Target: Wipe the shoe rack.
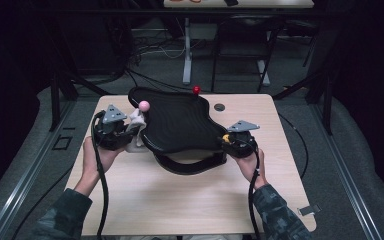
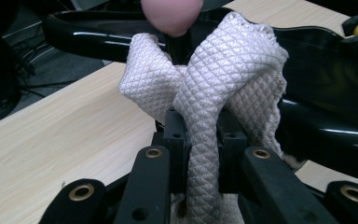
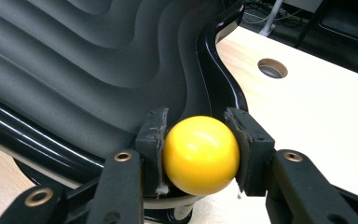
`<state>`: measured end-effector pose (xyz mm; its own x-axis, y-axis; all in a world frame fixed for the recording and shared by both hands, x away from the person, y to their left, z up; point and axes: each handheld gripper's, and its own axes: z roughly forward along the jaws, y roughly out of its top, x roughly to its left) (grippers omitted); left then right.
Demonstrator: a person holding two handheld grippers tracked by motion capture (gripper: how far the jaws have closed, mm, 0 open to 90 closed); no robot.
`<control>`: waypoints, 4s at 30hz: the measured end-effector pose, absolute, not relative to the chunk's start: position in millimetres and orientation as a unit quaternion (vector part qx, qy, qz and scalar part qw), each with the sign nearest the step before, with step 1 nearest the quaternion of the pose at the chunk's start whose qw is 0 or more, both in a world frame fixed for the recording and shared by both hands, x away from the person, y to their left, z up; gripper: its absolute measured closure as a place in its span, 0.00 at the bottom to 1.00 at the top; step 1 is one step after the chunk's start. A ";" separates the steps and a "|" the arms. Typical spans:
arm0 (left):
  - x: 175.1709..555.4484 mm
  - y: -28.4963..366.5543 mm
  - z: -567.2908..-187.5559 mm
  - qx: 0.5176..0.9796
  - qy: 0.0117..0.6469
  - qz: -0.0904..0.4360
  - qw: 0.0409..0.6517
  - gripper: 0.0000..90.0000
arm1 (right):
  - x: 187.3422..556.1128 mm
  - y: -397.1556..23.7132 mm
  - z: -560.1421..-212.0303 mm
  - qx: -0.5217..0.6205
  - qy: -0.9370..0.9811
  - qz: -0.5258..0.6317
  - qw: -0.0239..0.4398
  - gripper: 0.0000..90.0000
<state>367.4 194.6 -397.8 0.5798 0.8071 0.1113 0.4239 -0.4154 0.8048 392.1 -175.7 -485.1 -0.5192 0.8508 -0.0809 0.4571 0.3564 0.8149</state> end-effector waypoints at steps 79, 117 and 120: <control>336.5 245.5 -511.0 0.787 0.476 0.165 0.358 0.87 | 432.3 -176.3 -483.9 0.369 0.810 0.404 0.210 0.60; 335.1 244.8 -509.4 0.787 0.471 0.163 0.365 0.87 | 459.7 -173.3 -480.8 0.377 0.810 0.392 0.220 0.64; 335.3 244.3 -510.2 0.786 0.470 0.163 0.366 0.87 | 464.4 -175.7 -480.0 0.403 0.801 0.381 0.227 0.51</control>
<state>335.3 244.3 -510.2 0.5048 0.8587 -0.0877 0.6202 -0.2901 0.7289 464.4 -175.7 -480.0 -0.5728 0.8178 -0.0561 0.4722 0.3851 0.7930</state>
